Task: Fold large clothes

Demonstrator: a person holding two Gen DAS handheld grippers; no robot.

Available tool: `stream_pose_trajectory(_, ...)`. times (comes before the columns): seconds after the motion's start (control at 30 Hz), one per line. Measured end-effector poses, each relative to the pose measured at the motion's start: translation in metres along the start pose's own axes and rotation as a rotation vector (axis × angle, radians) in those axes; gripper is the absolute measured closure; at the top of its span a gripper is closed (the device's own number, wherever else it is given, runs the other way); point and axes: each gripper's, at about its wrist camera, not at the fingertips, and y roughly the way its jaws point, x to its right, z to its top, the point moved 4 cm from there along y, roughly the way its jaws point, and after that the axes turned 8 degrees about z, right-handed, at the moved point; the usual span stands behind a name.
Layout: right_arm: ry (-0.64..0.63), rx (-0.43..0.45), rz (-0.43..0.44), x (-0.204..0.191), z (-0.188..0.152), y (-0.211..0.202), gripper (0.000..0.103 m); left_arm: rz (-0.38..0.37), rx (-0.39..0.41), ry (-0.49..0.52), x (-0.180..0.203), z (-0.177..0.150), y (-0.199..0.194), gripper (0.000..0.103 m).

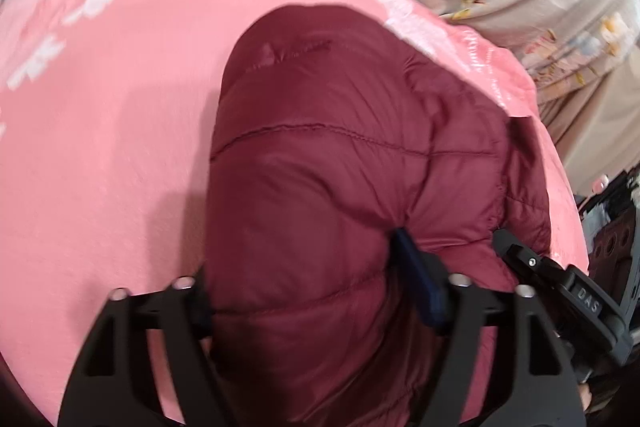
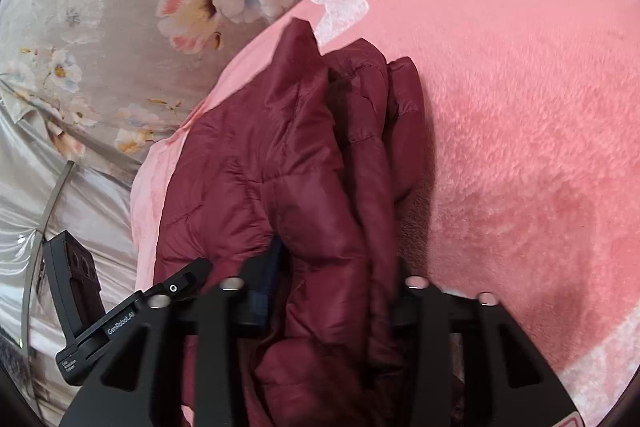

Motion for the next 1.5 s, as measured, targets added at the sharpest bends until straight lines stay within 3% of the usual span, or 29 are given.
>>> stream_pose_trajectory(0.13,-0.085,0.048,-0.025,-0.026,-0.006,-0.023,0.077,-0.028,0.081,0.062,0.014,0.005,-0.040,0.056)
stream_pose_trajectory(0.53,-0.276,0.299,0.044,-0.117,-0.003,-0.118,0.077,-0.093,0.392,0.160,0.039,0.022,-0.172,0.056)
stream_pose_trajectory(0.9,-0.470,0.448,0.090,-0.210,0.004,-0.147,0.077,-0.114,0.643,0.196,0.022,0.048,-0.262,0.054)
stream_pose_trajectory(1.27,-0.654,0.488,0.183,-0.296,0.022,-0.115,0.077,-0.053,0.854,0.228,-0.027,0.088,-0.306,0.048)
stream_pose_trajectory(1.37,-0.671,0.457,0.186,-0.304,0.030,-0.082,0.076,-0.040,0.871,0.227,-0.044,0.101,-0.298,0.047)
stream_pose_trajectory(1.5,-0.639,0.388,0.194,-0.292,0.045,-0.023,0.076,-0.043,0.825,0.207,-0.074,0.126,-0.261,0.047)
